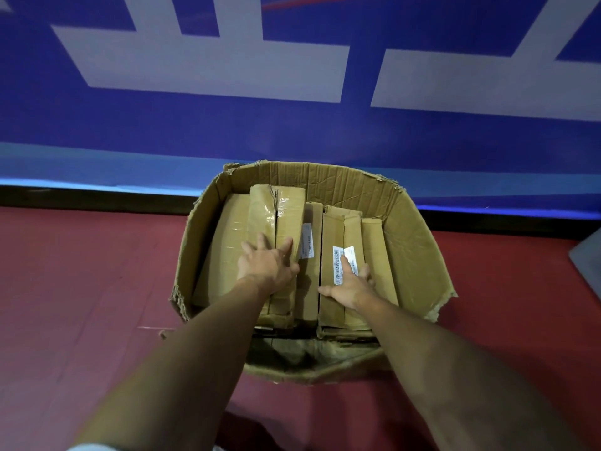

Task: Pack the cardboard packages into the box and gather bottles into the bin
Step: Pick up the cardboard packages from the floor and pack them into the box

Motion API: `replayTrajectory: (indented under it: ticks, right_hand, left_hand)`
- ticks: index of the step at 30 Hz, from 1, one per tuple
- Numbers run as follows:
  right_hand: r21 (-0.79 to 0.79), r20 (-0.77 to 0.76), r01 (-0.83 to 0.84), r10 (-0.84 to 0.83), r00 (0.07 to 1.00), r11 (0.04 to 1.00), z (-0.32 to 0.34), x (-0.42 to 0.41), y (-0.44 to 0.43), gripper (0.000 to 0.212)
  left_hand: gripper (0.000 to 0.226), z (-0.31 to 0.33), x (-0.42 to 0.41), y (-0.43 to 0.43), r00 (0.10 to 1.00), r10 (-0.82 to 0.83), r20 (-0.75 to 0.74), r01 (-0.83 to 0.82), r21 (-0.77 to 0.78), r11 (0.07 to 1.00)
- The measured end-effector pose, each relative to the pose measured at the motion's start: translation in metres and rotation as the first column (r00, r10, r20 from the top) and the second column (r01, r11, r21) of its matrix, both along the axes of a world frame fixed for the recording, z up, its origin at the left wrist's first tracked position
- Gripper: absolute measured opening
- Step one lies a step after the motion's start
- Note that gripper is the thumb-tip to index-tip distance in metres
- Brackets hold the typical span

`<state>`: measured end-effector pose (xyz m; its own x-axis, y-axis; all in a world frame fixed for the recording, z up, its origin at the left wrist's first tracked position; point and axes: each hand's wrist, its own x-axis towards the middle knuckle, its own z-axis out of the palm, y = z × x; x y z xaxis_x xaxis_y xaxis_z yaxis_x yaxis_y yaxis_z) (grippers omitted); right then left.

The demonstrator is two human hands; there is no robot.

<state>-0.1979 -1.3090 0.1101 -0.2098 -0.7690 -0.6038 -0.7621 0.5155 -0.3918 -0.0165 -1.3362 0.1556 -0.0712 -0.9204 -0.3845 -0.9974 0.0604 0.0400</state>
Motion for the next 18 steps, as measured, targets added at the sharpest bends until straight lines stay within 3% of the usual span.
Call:
replayTrajectory:
  ticks: [5,11,18]
  right_hand:
    - [-0.065,-0.074,-0.054,0.049,0.996,0.996,0.009,0.001,-0.007,0.097]
    - [-0.189,-0.197,-0.217,0.18,0.964,0.958,0.028,0.012,-0.022,0.093]
    - [-0.248,-0.256,-0.292,0.228,0.939,0.924,0.057,-0.02,-0.041,0.082]
  left_hand:
    - [0.065,0.006,0.008,-0.006,0.996,0.077,-0.051,-0.081,-0.08,0.994]
    - [0.088,0.002,0.009,-0.007,0.986,0.15,-0.076,-0.145,0.066,0.987]
    - [0.079,0.021,-0.007,-0.01,0.983,0.183,0.021,-0.18,-0.095,0.979]
